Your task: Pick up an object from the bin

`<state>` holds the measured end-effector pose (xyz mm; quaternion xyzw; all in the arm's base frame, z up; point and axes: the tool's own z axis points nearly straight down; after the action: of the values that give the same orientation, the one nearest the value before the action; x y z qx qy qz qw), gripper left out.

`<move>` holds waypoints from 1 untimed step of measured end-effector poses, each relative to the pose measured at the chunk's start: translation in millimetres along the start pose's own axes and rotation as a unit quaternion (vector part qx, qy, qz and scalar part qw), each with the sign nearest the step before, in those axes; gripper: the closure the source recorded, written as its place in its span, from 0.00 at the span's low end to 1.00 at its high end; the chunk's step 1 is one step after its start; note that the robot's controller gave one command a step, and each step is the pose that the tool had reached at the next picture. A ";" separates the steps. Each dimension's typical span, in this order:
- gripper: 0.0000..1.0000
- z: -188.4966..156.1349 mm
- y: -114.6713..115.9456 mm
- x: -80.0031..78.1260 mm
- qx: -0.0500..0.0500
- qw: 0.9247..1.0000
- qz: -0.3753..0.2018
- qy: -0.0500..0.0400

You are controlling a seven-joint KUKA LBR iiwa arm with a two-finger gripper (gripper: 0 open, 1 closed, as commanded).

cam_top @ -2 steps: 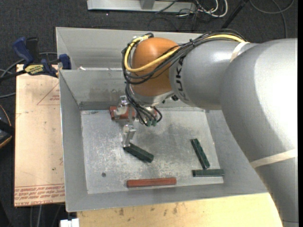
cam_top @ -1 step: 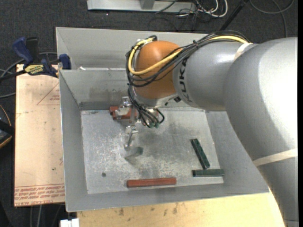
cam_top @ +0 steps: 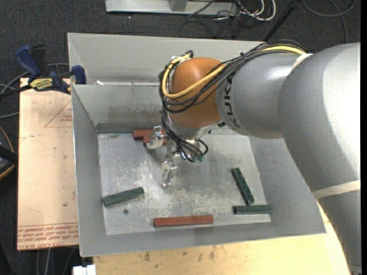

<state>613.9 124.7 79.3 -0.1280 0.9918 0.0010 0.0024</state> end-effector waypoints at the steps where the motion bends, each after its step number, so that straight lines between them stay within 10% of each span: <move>1: 0.00 0.1 1.5 22.4 -0.001 0.999 0.045 -0.008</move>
Offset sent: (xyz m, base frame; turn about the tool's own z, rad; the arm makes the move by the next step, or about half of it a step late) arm -0.0248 0.0610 0.0006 -0.1055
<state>591.8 120.5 79.1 -0.0828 0.9965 0.0031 0.0107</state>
